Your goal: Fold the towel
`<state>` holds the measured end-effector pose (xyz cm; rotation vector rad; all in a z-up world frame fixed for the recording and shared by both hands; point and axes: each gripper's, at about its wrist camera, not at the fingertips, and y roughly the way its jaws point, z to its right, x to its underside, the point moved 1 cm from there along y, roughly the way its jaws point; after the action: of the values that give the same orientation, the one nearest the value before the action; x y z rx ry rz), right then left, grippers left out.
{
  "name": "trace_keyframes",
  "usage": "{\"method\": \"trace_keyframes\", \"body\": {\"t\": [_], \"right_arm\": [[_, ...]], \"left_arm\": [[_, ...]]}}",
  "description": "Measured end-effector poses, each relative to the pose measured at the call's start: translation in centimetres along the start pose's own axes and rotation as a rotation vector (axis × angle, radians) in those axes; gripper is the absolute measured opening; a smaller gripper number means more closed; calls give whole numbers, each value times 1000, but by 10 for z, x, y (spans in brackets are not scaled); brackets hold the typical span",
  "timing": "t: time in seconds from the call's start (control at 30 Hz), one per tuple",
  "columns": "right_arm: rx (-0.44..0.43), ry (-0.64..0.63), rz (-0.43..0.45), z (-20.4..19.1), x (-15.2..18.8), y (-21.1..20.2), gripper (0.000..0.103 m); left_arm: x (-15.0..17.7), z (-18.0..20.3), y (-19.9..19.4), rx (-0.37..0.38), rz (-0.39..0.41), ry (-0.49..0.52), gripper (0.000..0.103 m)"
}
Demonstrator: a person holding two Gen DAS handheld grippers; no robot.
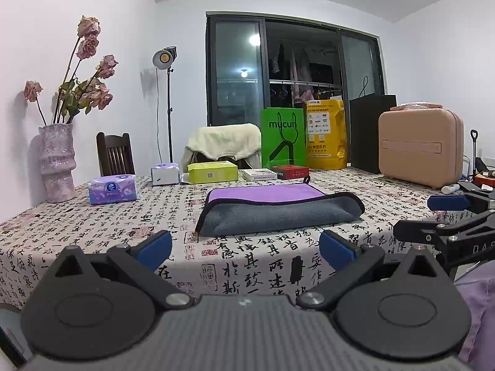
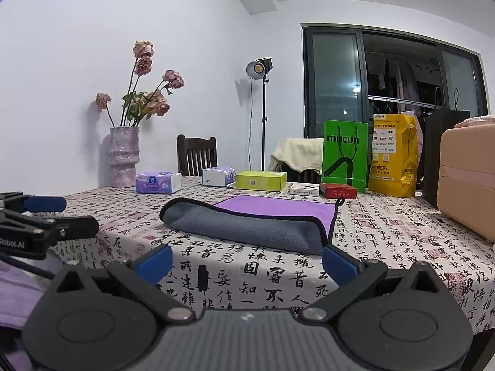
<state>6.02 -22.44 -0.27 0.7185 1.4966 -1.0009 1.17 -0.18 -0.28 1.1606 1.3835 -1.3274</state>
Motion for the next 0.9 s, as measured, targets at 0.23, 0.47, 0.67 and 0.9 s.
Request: {"method": "trace_keyframes", "body": {"t": [0.23,0.47,0.67,0.9], "right_arm": [[1,3,0,0,0,0,103],[7,15,0,2,1,-1,103],[4,12,-1,2,1,0,103],[6,14,-2,2,0,0,103]], "left_arm": [[0,-1,0,0,0,-1,103],[0,-1,0,1,-1,0,103],[0,1,0,-2,0,1,103],[0,1,0,-1,-1,2,103]]}}
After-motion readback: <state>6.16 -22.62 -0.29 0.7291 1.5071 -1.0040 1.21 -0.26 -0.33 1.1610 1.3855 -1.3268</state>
